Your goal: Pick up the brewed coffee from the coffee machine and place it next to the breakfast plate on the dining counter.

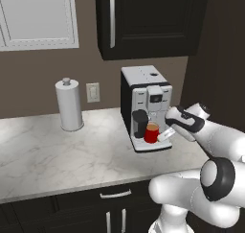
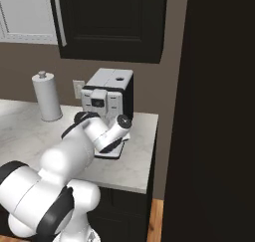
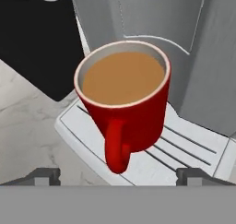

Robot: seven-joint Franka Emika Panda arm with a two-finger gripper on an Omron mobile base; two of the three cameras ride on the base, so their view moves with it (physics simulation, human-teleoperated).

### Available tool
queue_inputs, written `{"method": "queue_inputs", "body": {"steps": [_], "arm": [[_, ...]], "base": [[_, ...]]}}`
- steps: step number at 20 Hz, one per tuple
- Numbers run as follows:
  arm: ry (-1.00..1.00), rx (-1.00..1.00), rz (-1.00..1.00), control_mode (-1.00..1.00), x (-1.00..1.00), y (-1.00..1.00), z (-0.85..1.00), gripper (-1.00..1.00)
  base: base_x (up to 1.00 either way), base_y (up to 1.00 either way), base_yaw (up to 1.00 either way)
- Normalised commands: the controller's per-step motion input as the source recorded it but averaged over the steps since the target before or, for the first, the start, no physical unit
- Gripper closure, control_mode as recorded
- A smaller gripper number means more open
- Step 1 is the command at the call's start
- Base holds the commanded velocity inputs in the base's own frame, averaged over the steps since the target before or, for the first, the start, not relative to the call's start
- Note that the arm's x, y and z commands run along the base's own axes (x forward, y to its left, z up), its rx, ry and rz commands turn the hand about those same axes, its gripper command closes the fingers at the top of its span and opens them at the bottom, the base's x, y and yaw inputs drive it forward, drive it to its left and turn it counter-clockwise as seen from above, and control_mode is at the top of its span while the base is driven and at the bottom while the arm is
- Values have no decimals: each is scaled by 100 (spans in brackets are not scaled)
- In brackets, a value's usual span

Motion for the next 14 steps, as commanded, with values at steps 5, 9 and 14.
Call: {"method": "queue_inputs", "body": {"steps": [5, 9, 14], "arm": [[-1, 0, 0, -100, 27, 0, -9, -100], [0, 0, 0, -100, 30, 0, -13, -100], [0, 0, 0, -100, 28, 0, -15, -100]], "base": [[0, 0, 0], [0, 0, 0], [0, 0, 0]]}}
